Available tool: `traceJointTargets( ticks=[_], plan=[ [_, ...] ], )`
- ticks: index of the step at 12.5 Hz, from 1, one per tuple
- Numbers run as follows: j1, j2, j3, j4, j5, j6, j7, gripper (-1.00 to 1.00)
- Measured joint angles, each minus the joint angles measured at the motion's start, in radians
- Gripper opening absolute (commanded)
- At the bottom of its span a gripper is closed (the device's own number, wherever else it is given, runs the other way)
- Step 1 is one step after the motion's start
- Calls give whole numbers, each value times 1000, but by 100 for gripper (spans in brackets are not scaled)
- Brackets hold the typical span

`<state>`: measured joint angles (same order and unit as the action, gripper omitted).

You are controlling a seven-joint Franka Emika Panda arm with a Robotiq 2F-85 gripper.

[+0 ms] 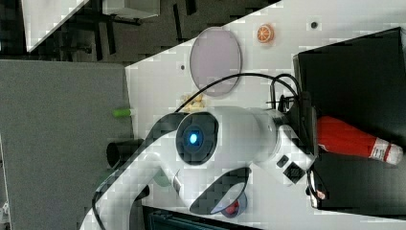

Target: Pick Ketchup from oven and place it on table.

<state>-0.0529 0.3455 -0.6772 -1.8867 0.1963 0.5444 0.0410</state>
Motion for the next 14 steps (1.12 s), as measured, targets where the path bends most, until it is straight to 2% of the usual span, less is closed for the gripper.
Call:
traceJointTargets(
  ticks=[3, 4, 5, 7, 8, 9, 10, 14],
  plan=[
    [-23, 2, -26, 71, -1, -19, 1, 21],
    [-28, -22, -16, 99, -85, -66, 0, 21],
    [-20, -61, -8, 111, -99, -143, 3, 21],
    [26, -139, 4, 206, -81, -355, 8, 21],
    [34, -217, 103, 235, -58, -461, 8, 21],
    [91, -255, 120, 251, -88, -443, 6, 21],
    [107, -277, 172, 257, -88, -435, 7, 21],
    [208, -258, 382, 258, -99, -448, 8, 21]
  ],
)
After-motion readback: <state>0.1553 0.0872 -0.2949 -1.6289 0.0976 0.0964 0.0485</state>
